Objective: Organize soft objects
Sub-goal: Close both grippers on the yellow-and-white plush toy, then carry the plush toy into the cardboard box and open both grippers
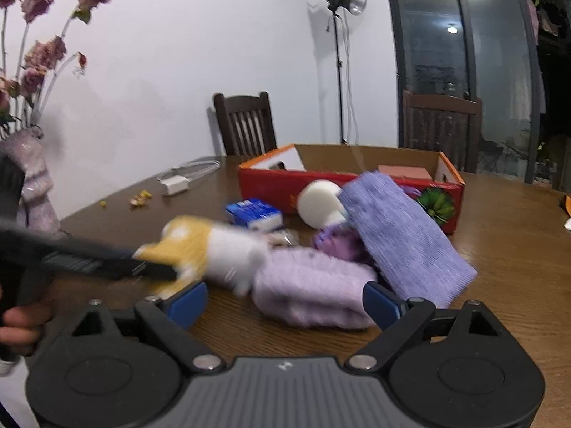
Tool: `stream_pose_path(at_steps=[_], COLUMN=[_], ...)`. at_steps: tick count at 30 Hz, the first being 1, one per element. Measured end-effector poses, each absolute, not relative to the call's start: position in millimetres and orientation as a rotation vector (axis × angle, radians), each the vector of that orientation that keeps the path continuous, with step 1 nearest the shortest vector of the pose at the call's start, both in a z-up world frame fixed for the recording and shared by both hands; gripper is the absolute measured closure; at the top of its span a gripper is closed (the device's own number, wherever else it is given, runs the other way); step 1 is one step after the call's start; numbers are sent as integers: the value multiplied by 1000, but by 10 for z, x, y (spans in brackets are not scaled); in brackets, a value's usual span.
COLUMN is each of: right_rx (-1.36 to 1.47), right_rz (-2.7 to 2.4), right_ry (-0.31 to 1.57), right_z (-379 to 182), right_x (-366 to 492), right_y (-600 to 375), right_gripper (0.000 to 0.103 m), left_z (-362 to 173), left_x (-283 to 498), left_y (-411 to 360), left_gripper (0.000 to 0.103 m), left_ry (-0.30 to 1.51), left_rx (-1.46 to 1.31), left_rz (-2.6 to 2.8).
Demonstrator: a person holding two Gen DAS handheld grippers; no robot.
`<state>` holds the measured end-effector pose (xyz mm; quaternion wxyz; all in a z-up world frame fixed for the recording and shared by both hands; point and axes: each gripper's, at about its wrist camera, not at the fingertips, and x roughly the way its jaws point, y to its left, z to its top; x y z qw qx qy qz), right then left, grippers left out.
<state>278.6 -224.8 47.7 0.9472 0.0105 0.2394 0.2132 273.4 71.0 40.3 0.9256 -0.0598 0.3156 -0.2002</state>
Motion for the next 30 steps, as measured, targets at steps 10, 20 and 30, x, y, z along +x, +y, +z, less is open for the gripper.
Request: stream_pose_path(at_steps=[10,20,30], right_rx=[24,127,68], right_rz=[636,714,614], right_ry=[476,679,695], right_z=[542,226,393], right_x=[3038,3235,2697], right_y=[-1692,-1361,-1760], right_gripper=[18,48,49], left_z=[390,285,229], left_x=[2450,2572,2628], left_y=[1220,1187,857], left_gripper=[43,64,58], left_ry=[567,547,597], left_rx=[-274,-375,-411], left_rz=[-262,-297,-442])
